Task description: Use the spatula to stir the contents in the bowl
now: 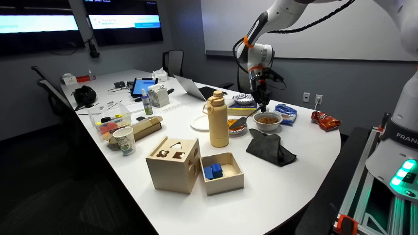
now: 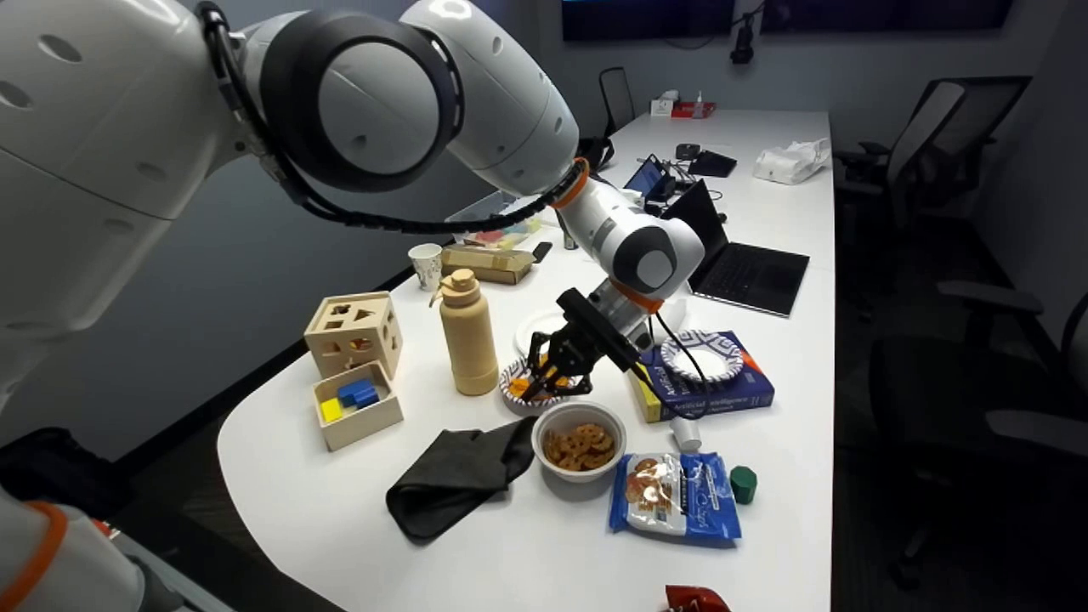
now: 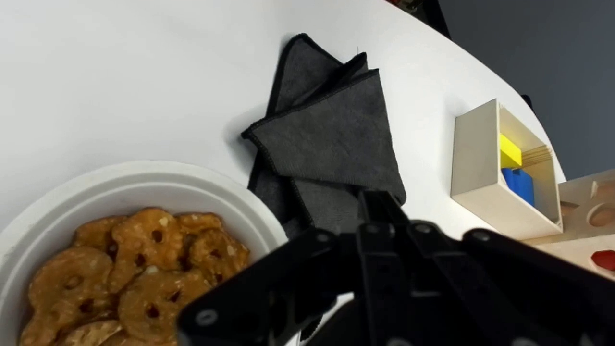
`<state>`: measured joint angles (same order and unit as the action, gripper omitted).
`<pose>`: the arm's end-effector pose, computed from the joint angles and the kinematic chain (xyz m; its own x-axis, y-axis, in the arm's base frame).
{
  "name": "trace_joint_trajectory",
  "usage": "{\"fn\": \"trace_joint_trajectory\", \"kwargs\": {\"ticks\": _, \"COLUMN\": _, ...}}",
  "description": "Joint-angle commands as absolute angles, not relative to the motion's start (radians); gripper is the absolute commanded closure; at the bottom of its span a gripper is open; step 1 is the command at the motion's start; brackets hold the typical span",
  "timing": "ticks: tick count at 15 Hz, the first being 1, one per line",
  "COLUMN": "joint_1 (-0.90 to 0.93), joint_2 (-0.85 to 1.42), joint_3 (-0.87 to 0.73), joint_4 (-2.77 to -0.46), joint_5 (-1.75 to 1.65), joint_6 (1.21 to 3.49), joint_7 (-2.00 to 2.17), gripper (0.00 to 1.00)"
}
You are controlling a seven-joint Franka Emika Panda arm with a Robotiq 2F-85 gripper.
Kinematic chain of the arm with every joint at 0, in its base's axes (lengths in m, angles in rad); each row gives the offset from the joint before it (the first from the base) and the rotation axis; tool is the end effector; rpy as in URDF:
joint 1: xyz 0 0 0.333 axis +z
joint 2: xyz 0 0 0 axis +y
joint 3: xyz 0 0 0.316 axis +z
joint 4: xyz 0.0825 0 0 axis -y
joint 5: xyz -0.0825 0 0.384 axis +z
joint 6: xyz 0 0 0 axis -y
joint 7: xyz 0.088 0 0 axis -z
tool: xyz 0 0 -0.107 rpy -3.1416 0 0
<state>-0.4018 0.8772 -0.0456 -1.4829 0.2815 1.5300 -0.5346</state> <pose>0.5625 -0.2330 0.1224 0.8206 0.1512 -0.5512 -0.1917 -0.8357 -0.5146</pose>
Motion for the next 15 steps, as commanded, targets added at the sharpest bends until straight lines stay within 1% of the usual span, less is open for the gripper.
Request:
{"fn": "trace_joint_trajectory", "kwargs": {"ticks": 1, "joint_1": -0.413, "joint_2": 0.928, "joint_3": -0.037, "joint_4": -1.393, "joint_5": 0.276, "joint_6": 1.491, "joint_7": -0.511, "gripper": 0.99}}
{"fn": "trace_joint_trajectory", "kwargs": {"ticks": 7, "joint_1": -0.413, "joint_2": 0.966, "joint_3": -0.036, "joint_4": -1.308, "joint_5": 0.261, "joint_6": 1.44, "joint_7": -0.5, "gripper": 0.99}}
{"fn": "trace_joint_trajectory", "kwargs": {"ticks": 8, "joint_1": -0.414, "joint_2": 0.972, "joint_3": -0.037, "joint_4": -1.297, "joint_5": 0.26, "joint_6": 1.428, "joint_7": -0.494, "gripper": 0.72}}
{"fn": "trace_joint_trajectory", "kwargs": {"ticks": 9, "joint_1": -0.414, "joint_2": 0.976, "joint_3": -0.04, "joint_4": -1.288, "joint_5": 0.258, "joint_6": 1.42, "joint_7": -0.487, "gripper": 0.7}}
{"fn": "trace_joint_trajectory", "kwargs": {"ticks": 10, "joint_1": -0.414, "joint_2": 0.979, "joint_3": -0.041, "joint_4": -1.284, "joint_5": 0.256, "joint_6": 1.416, "joint_7": -0.481, "gripper": 0.64}}
{"fn": "trace_joint_trajectory", "kwargs": {"ticks": 12, "joint_1": -0.412, "joint_2": 0.981, "joint_3": -0.047, "joint_4": -1.278, "joint_5": 0.25, "joint_6": 1.409, "joint_7": -0.463, "gripper": 0.46}}
{"fn": "trace_joint_trajectory", "kwargs": {"ticks": 14, "joint_1": -0.412, "joint_2": 0.984, "joint_3": -0.049, "joint_4": -1.274, "joint_5": 0.246, "joint_6": 1.405, "joint_7": -0.454, "gripper": 0.33}}
{"fn": "trace_joint_trajectory", "kwargs": {"ticks": 15, "joint_1": -0.411, "joint_2": 0.985, "joint_3": -0.05, "joint_4": -1.275, "joint_5": 0.244, "joint_6": 1.405, "joint_7": -0.449, "gripper": 0.24}}
